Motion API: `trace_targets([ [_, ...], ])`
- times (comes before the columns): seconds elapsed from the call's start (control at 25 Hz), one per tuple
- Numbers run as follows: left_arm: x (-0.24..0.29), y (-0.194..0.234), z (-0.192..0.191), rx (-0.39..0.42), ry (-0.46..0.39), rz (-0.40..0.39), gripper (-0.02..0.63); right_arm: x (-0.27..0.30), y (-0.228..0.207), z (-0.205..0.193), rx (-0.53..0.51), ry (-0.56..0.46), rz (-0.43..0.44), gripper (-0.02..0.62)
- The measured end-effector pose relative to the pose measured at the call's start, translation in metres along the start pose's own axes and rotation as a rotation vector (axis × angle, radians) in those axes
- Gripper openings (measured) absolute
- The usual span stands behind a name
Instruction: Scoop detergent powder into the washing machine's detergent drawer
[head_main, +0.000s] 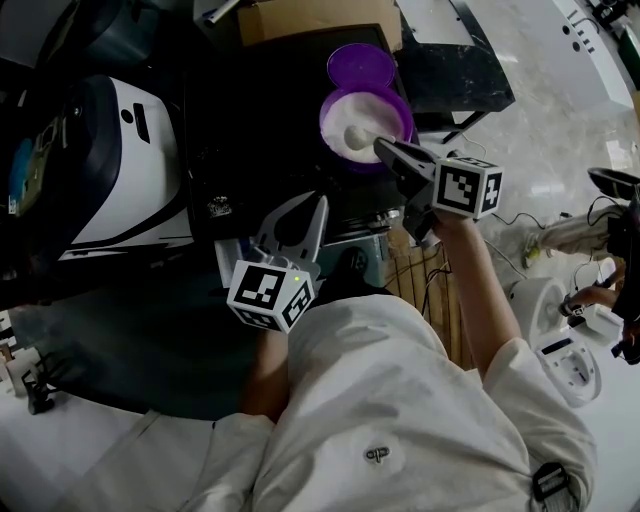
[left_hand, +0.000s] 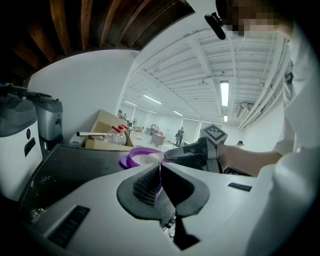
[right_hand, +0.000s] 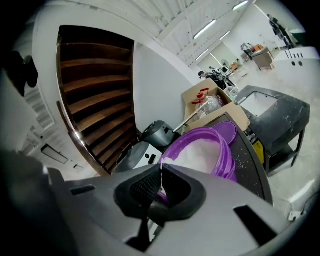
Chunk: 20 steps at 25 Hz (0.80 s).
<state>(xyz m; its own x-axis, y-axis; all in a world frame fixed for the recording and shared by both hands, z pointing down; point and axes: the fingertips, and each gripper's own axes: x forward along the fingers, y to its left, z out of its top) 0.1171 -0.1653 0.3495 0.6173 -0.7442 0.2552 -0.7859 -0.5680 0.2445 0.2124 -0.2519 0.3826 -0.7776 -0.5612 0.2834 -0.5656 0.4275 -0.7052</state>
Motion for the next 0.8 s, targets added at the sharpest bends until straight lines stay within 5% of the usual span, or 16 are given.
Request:
trace_targets([
  [0.28,0.005,-0.002,-0.002,-0.004,0.006,0.006,0.023,-0.008,0.004,0.016,0.137,-0.125,0.077,0.011],
  [0.8,-0.001,0.01,0.0,-0.013,0.0,0.021,0.023,-0.017,0.015,0.025,0.21,-0.208,0.122,0.012],
])
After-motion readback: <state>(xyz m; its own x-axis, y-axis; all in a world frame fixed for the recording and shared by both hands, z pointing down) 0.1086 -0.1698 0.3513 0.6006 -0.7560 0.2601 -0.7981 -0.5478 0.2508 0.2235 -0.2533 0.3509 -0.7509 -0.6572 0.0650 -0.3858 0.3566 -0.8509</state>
